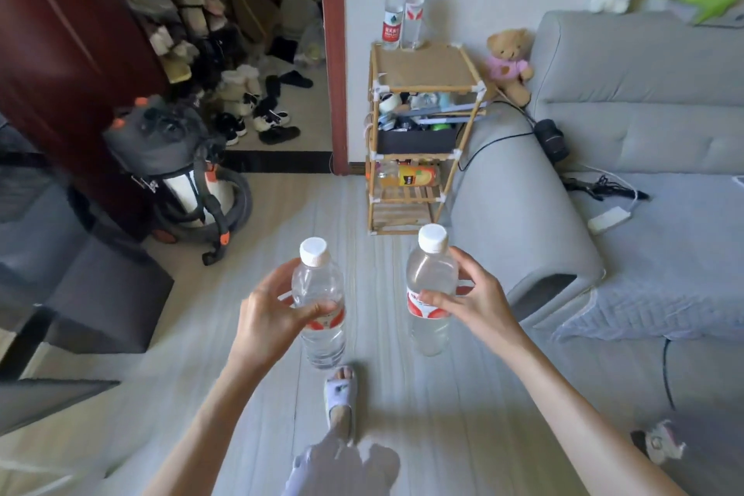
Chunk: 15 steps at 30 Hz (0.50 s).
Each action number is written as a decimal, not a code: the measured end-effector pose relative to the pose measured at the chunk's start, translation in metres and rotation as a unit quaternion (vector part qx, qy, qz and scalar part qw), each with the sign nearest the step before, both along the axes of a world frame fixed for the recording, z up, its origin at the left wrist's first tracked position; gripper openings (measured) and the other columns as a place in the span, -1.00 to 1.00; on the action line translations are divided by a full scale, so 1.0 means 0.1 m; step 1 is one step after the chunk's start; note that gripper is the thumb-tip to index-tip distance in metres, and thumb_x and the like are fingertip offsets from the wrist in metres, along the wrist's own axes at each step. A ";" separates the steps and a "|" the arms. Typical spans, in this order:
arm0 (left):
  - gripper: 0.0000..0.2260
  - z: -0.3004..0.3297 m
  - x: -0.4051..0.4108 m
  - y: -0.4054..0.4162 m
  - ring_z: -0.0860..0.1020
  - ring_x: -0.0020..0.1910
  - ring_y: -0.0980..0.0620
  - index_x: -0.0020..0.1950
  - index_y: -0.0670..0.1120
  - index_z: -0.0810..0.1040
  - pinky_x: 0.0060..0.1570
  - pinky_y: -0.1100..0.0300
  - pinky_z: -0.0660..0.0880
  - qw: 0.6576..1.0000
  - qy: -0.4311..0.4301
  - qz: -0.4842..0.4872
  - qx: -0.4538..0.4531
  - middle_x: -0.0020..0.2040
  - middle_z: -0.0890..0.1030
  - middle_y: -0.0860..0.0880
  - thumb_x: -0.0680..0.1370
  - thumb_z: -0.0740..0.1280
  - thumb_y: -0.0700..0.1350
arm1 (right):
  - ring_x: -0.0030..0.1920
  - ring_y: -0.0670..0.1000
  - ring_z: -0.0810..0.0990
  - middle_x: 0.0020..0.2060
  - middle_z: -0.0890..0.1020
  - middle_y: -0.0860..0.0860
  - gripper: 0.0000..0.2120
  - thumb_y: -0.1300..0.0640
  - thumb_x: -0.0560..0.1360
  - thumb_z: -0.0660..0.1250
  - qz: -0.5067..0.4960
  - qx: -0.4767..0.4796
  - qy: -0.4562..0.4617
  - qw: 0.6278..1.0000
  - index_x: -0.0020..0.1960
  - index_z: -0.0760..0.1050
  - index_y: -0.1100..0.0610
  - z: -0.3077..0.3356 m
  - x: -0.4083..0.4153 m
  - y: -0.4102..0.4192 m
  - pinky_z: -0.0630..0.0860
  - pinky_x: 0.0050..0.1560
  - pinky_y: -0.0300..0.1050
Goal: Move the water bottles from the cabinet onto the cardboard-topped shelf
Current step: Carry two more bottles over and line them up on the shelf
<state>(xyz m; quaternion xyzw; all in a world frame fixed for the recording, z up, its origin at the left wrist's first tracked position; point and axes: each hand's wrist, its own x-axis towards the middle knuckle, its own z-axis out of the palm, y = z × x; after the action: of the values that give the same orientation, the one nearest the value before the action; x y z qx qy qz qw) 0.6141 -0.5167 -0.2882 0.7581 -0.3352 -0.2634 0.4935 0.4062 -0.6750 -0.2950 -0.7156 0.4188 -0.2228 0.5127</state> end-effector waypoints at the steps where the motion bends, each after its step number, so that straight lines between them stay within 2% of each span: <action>1: -0.52 -0.02 0.17 -0.22 0.54 -0.06 0.37 0.01 0.20 0.50 -0.18 0.57 0.41 1.000 -0.004 -0.012 0.005 -0.11 0.63 0.22 0.23 0.57 -0.16 | 0.04 -0.08 0.54 0.01 0.57 -0.12 -0.42 0.04 0.22 0.57 0.000 -0.004 -0.001 1.000 0.13 0.37 -0.20 -0.02 0.16 -0.20 0.50 0.07 -0.15; 4: -0.54 -0.03 0.69 -0.94 0.56 -0.07 0.31 -0.01 0.21 0.50 -0.13 0.46 0.42 0.999 -0.011 -0.046 0.020 -0.12 0.63 0.25 0.23 0.57 -0.13 | 0.00 -0.12 0.55 0.00 0.57 -0.13 -0.41 0.09 0.22 0.57 -0.024 0.002 -0.001 1.000 0.16 0.39 -0.17 -0.03 0.61 -0.82 0.49 0.03 -0.22; 7: -0.51 0.07 1.07 -1.66 0.52 -0.05 0.28 0.10 0.11 0.50 -0.12 0.44 0.39 0.997 -0.021 -0.070 0.016 -0.07 0.58 0.24 0.23 0.57 -0.10 | -0.02 -0.13 0.54 0.03 0.56 -0.07 -0.32 0.06 0.22 0.56 -0.049 0.002 0.009 0.999 0.28 0.38 -0.04 0.04 0.93 -1.39 0.49 0.00 -0.25; 11: -0.51 0.21 1.41 -2.52 0.49 -0.06 0.33 0.08 0.14 0.45 -0.15 0.46 0.37 0.994 -0.024 -0.103 0.005 -0.06 0.53 0.29 0.24 0.56 -0.08 | -0.05 -0.27 0.54 -0.05 0.56 -0.21 -0.42 0.10 0.23 0.56 -0.077 0.000 0.005 0.997 0.13 0.38 -0.22 0.14 1.21 -2.08 0.48 -0.08 -0.36; 13: -0.51 0.22 1.54 -2.91 0.49 -0.06 0.34 0.05 0.17 0.43 -0.16 0.48 0.37 0.994 -0.019 -0.110 0.000 -0.07 0.53 0.30 0.24 0.56 -0.09 | -0.04 -0.24 0.54 -0.06 0.56 -0.23 -0.41 0.10 0.23 0.56 -0.086 -0.002 0.009 0.996 0.13 0.37 -0.20 0.15 1.32 -2.44 0.48 -0.09 -0.37; 15: -0.51 0.20 1.66 -3.30 0.49 -0.05 0.33 0.06 0.16 0.44 -0.15 0.46 0.37 0.993 -0.016 -0.113 -0.001 -0.06 0.53 0.30 0.23 0.56 -0.07 | 0.00 -0.14 0.55 -0.02 0.58 -0.15 -0.39 0.10 0.23 0.55 -0.093 0.001 0.008 0.996 0.18 0.37 -0.15 0.11 1.42 -2.81 0.48 -0.06 -0.31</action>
<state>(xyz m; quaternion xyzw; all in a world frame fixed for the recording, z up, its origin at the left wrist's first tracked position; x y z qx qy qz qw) 0.7799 -0.8466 -0.2686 0.7191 -0.4270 -0.3047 0.4559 0.5480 -0.9563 -0.2836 -0.6747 0.4880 -0.2634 0.4871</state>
